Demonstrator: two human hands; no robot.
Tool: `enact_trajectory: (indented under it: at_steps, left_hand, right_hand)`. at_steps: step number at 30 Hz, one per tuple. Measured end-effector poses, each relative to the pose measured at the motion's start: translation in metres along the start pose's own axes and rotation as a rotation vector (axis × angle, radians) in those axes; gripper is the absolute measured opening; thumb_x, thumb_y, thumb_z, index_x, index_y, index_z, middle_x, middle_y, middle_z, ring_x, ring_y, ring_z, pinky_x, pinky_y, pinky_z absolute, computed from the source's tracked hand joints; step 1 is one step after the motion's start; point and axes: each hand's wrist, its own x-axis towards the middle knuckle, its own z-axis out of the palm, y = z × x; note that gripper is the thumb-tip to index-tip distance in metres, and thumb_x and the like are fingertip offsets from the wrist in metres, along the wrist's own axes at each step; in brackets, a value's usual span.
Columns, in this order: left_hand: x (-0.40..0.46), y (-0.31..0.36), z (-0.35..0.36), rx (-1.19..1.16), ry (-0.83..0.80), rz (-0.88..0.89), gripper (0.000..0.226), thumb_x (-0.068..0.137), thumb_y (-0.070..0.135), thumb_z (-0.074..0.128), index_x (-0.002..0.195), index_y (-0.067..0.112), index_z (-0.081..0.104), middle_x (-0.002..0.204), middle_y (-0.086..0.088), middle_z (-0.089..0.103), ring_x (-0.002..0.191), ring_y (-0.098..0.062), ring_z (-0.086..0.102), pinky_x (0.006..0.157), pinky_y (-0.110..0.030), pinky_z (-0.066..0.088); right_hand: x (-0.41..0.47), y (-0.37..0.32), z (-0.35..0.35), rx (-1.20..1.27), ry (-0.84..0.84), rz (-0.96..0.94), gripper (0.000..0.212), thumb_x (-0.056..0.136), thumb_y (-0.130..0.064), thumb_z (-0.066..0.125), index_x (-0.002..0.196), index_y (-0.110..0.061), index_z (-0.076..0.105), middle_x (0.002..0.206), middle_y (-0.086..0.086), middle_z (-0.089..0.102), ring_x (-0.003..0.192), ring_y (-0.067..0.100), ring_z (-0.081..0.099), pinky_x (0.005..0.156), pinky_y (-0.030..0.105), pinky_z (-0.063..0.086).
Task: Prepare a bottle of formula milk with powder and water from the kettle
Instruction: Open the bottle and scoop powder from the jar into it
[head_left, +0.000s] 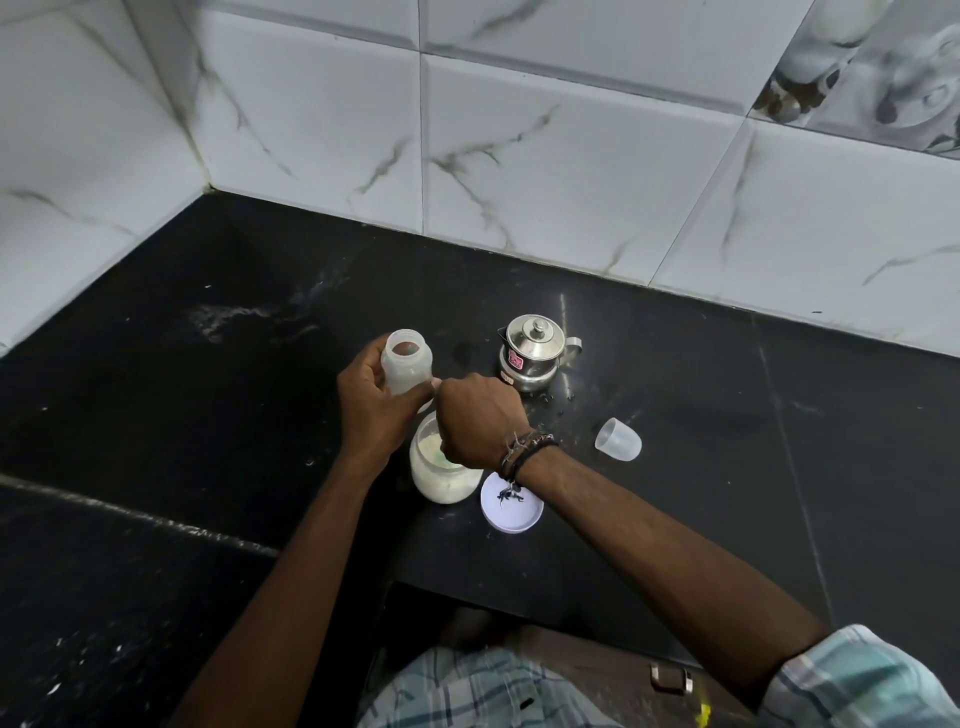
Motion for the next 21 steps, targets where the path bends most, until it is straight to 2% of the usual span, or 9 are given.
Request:
enact_trajectory:
  at_steps: [5,8,10,12,14,16,19,21]
  left_hand:
    - [-0.001,-0.001,-0.002,0.001,0.003,-0.01,0.056,0.062,-0.004,0.086,0.099,0.03,0.062,0.097,0.013,0.068,0.084,0.006,0.066,0.073,-0.015,0.053]
    - [-0.002,-0.003,-0.003,0.007,-0.006,-0.015,0.057,0.062,-0.003,0.085,0.101,0.031,0.062,0.098,0.013,0.068,0.085,0.005,0.066,0.074,-0.016,0.054]
    - [-0.001,-0.004,-0.004,0.017,-0.011,-0.017,0.056,0.062,-0.003,0.086,0.103,0.028,0.062,0.099,0.012,0.068,0.086,0.003,0.066,0.076,-0.018,0.055]
    - [-0.001,-0.006,-0.004,0.017,-0.012,-0.021,0.056,0.061,-0.003,0.086,0.104,0.025,0.063,0.099,0.009,0.069,0.086,0.0,0.066,0.076,-0.019,0.055]
    - [0.0,-0.006,-0.004,0.013,-0.012,-0.024,0.056,0.062,-0.002,0.086,0.105,0.023,0.063,0.1,0.007,0.069,0.087,-0.003,0.066,0.076,-0.02,0.055]
    - [0.0,-0.006,-0.004,0.008,-0.014,-0.024,0.055,0.062,-0.002,0.086,0.106,0.022,0.064,0.1,0.005,0.07,0.088,-0.005,0.067,0.076,-0.021,0.055]
    - [-0.001,-0.004,-0.002,0.001,-0.014,-0.028,0.054,0.062,-0.005,0.085,0.104,0.023,0.063,0.097,0.008,0.069,0.084,0.001,0.066,0.073,-0.016,0.054]
    - [-0.001,-0.004,-0.001,-0.006,-0.015,-0.032,0.055,0.062,-0.006,0.084,0.104,0.023,0.063,0.098,0.007,0.069,0.085,-0.001,0.067,0.074,-0.018,0.054]
  right_hand:
    - [0.002,0.003,0.004,0.089,-0.047,0.05,0.018,0.079,-0.019,0.071,0.095,-0.012,0.066,0.091,0.01,0.071,0.083,0.033,0.069,0.06,0.031,0.042]
    - [0.007,0.007,0.009,0.193,-0.092,0.094,0.023,0.073,-0.024,0.077,0.092,-0.012,0.072,0.087,0.009,0.073,0.08,0.03,0.07,0.063,0.031,0.052]
    - [0.011,0.011,0.014,0.259,-0.126,0.121,0.022,0.068,-0.028,0.08,0.084,-0.013,0.075,0.077,0.006,0.074,0.072,0.026,0.072,0.067,0.034,0.06]
    - [0.013,0.018,0.016,0.33,-0.155,0.143,0.017,0.066,-0.027,0.08,0.074,-0.013,0.076,0.066,0.002,0.074,0.058,0.017,0.07,0.066,0.033,0.062]
    - [0.012,0.025,0.012,0.416,-0.206,0.146,0.009,0.073,-0.024,0.077,0.071,-0.015,0.078,0.063,-0.002,0.075,0.043,0.003,0.062,0.056,0.022,0.057]
    - [0.008,0.031,0.006,0.51,-0.24,0.131,0.008,0.079,-0.02,0.076,0.074,-0.015,0.079,0.066,-0.003,0.076,0.034,-0.002,0.053,0.046,0.015,0.046]
    - [0.002,0.039,-0.001,0.668,-0.248,0.132,0.005,0.081,-0.014,0.078,0.077,-0.011,0.079,0.071,0.002,0.076,0.032,-0.002,0.049,0.04,0.01,0.038]
    - [0.0,0.043,-0.002,0.737,-0.246,0.151,0.005,0.08,-0.013,0.079,0.079,-0.008,0.079,0.072,0.004,0.076,0.036,-0.001,0.051,0.039,0.009,0.037]
